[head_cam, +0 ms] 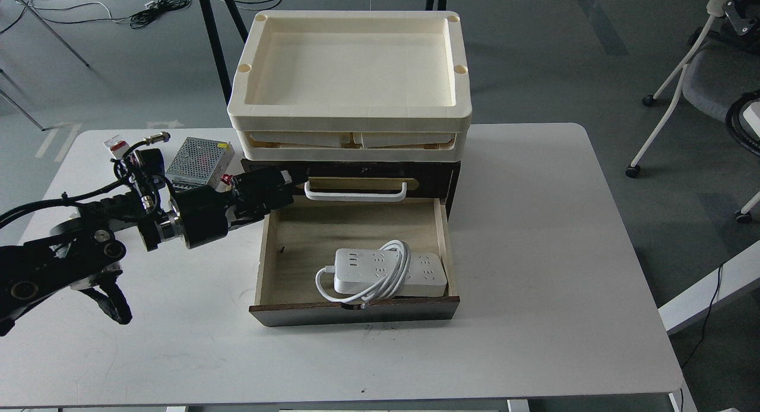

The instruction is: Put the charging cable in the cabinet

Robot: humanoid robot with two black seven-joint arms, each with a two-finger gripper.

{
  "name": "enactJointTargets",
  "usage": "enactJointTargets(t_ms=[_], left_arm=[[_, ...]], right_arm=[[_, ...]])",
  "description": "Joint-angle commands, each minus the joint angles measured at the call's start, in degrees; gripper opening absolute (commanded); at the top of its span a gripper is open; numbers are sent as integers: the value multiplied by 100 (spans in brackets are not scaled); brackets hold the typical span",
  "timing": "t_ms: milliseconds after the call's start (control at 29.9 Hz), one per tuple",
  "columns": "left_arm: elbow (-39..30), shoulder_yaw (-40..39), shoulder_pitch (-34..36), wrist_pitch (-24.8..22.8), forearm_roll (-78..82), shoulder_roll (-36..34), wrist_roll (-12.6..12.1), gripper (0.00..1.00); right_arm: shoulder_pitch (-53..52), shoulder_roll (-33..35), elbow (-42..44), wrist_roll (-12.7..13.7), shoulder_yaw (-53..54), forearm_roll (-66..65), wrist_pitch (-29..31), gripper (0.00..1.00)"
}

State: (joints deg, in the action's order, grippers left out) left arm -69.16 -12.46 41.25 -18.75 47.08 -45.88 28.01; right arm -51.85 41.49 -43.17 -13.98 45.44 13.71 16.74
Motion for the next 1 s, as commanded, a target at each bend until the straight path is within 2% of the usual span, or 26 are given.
enactJointTargets(t_ms=[0,33,134,234,301,401,535,635,736,970], left_arm=[[25,-2,-3,-679,-935,-762,-1,89],[52,-2,-29,-908,-1216,-947,-1,90],[419,-2,-143,-925,-2454,-1300,-1,95],[1095,-98,-143,-925,-3667,-1301,-1,97],[1640,-448,-161,-925,-4179,-1257,-1,97],[2519,-1177,-100,-925,-4418,-1125,-1,97],[3592,-1803,417,-925,-4462,-810,-1,97],[3787,-1882,902,-925,-4514,-283,-1,97],[3787,-1874,920,-925,-4804,113,-1,97],[3752,-1874,1209,-925,-5104,281,-1,97]], right_arm=[[0,8,-7,0,0,0,14,100],[0,8,-7,0,0,0,22,100],[0,-1,-69,-43,8,9,153,100],[0,-9,-183,-70,17,9,793,100],[-9,-18,-376,-70,43,9,1126,100],[-9,-97,-648,-87,52,0,1126,100],[236,-500,-518,-342,43,-17,1126,100],[404,-826,-403,-596,157,-9,1126,100],[465,-888,-350,-808,307,-9,1126,100],[553,-968,-280,-852,395,-9,1126,100]])
